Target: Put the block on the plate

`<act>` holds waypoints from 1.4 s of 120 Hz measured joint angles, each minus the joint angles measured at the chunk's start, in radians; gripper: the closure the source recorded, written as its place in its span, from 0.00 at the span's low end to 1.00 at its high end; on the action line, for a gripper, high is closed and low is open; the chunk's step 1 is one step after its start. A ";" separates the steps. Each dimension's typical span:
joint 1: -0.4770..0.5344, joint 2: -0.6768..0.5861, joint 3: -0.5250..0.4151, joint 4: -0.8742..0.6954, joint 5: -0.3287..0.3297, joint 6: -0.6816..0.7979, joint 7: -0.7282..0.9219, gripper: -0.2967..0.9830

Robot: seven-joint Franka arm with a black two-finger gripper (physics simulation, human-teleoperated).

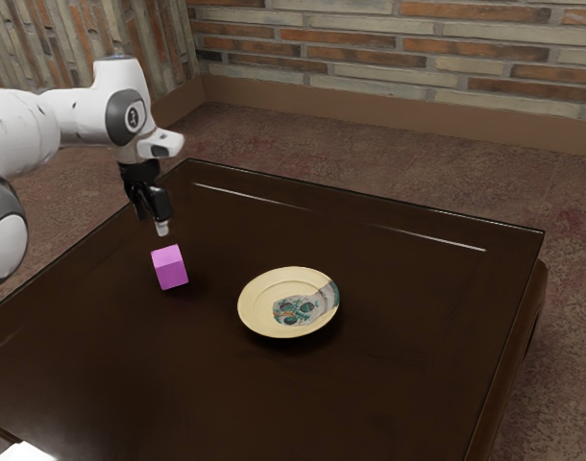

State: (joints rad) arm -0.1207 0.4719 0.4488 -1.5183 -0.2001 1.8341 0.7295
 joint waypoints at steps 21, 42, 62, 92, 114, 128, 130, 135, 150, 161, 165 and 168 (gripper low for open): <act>0.025 0.056 0.014 -0.002 -0.034 0.067 0.164 0.23; 0.049 0.095 0.014 -0.002 -0.057 0.112 0.312 0.23; 0.048 0.122 0.005 -0.002 -0.079 0.140 0.438 0.23; 0.051 0.186 0.002 0.004 -0.102 0.171 0.574 0.23; 0.060 0.224 0.002 0.019 -0.115 0.183 0.643 0.23; 0.061 0.237 0.002 0.028 -0.119 0.190 0.678 0.26; 0.061 0.240 0.002 0.030 -0.120 0.191 0.682 0.27; 0.061 0.245 0.002 0.033 -0.122 0.192 0.692 0.28; 0.061 0.263 0.002 0.046 -0.128 0.195 0.720 0.34; 0.061 0.281 0.001 0.061 -0.135 0.197 0.736 0.36; 0.061 0.283 0.002 0.063 -0.137 0.197 0.742 0.37; 0.061 0.284 0.002 0.064 -0.138 0.198 0.746 0.37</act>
State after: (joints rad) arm -0.0599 0.7556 0.4506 -1.4545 -0.3381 2.0319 1.4750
